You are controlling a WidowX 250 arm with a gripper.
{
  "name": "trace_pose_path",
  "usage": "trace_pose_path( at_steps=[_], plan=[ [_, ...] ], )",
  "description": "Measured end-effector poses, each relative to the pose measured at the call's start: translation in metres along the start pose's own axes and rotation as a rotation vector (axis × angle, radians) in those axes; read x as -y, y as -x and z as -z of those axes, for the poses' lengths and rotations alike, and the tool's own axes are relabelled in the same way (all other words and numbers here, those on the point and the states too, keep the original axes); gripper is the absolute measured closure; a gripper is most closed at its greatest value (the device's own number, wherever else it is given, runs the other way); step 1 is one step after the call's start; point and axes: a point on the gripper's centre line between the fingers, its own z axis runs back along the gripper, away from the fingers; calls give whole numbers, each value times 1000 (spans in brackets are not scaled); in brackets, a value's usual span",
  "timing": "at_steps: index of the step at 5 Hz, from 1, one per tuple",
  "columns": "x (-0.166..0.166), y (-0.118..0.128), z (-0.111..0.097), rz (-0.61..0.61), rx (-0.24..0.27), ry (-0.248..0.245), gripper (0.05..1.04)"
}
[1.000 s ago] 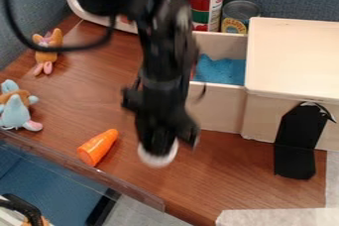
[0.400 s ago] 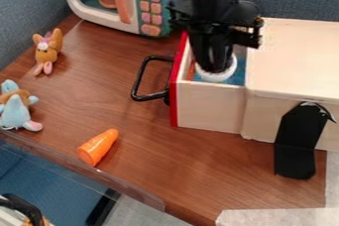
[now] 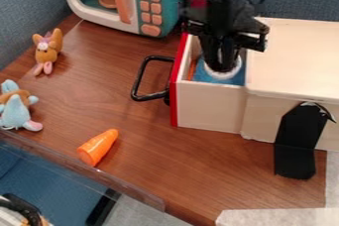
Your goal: Take the white toy and put it in the drawer
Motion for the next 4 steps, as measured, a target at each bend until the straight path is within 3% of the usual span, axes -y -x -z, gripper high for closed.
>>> trace_pose_path(
  at_steps=[2, 3, 4],
  plan=[
    [-19, -13, 21, -70, -32, -9, 802],
    [-17, -11, 21, -86, -52, 35, 528],
    [-12, -8, 14, -80, -99, 48, 214]
  ],
)
